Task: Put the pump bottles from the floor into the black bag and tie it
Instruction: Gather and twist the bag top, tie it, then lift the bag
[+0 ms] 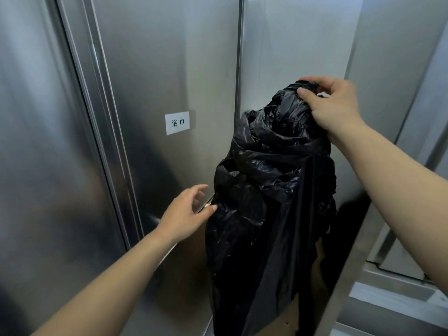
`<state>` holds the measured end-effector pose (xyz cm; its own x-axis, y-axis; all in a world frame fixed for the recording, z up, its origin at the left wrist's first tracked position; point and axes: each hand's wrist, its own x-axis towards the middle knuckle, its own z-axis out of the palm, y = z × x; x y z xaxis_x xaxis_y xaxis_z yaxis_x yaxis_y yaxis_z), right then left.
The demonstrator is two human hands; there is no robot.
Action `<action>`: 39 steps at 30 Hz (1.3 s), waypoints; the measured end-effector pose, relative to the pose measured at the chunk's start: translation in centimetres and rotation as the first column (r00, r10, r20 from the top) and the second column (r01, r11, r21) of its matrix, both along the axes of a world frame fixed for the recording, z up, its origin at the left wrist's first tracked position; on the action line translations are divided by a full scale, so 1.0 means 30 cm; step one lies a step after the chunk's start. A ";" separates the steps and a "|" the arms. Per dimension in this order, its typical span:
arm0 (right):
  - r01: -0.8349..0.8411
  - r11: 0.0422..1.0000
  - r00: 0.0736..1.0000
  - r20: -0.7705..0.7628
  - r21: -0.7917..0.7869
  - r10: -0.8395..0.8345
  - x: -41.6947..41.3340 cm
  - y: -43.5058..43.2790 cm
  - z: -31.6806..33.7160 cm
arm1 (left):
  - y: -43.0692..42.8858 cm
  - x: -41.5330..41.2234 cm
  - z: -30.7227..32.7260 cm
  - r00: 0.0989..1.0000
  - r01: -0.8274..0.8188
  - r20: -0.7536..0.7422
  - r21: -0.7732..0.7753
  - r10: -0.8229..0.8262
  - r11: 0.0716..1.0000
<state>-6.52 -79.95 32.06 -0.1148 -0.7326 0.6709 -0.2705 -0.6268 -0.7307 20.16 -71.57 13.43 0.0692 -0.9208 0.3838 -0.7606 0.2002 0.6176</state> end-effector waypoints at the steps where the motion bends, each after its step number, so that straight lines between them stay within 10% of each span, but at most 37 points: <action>1: 0.011 1.000 1.000 0.001 -0.006 -0.011 -0.001 -0.016 0.010 | -0.010 0.004 -0.028 1.000 -0.001 0.001 0.018 0.001 1.000; 15: 0.090 0.996 0.996 -0.001 -0.019 -0.090 0.041 -0.188 0.013 | -0.170 -0.028 -0.251 0.977 -0.001 -0.206 0.226 0.049 0.974; 39: 0.325 0.942 0.945 0.058 -0.079 -0.321 -0.028 -0.429 -0.020 | -0.599 -0.036 -0.031 0.709 -0.020 -0.701 -0.131 -0.078 0.991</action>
